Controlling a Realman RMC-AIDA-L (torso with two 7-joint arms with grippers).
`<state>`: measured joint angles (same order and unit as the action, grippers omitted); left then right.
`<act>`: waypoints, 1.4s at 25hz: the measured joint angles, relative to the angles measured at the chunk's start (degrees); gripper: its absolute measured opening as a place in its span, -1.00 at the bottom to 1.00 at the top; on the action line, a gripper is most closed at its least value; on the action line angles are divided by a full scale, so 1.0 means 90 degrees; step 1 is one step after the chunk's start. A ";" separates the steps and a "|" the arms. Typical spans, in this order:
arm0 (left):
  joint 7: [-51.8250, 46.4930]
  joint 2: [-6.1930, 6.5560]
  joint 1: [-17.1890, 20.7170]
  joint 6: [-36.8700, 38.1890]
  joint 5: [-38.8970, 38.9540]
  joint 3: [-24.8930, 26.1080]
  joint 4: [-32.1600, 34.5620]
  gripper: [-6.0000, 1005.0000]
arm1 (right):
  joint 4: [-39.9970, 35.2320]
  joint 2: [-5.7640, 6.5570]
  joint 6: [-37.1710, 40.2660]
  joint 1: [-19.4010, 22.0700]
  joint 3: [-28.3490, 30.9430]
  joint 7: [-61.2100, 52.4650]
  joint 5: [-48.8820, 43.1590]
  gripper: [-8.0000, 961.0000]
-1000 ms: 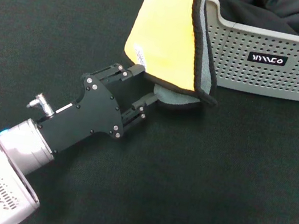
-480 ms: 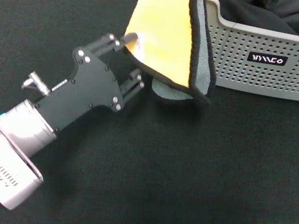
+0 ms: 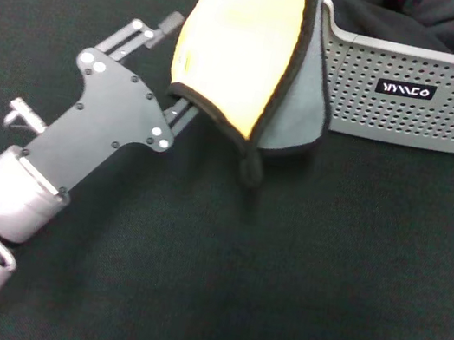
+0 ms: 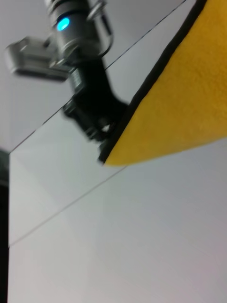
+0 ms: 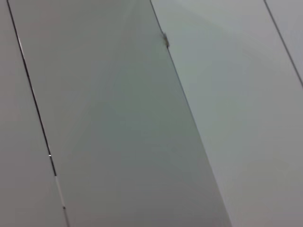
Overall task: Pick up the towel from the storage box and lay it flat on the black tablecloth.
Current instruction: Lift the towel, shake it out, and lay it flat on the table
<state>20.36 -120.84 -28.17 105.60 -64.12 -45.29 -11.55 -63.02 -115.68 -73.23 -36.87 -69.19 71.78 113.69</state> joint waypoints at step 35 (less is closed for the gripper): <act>-0.7559 0.0089 0.0346 -0.1040 0.0012 -0.0070 0.1037 -0.75 | 0.0435 -0.0009 0.0346 0.0594 -0.0262 0.0670 -0.0704 -0.97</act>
<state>-47.67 -120.04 -25.06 96.24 -64.01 -45.92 -2.21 -59.11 -115.76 -70.12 -31.52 -71.55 77.81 107.35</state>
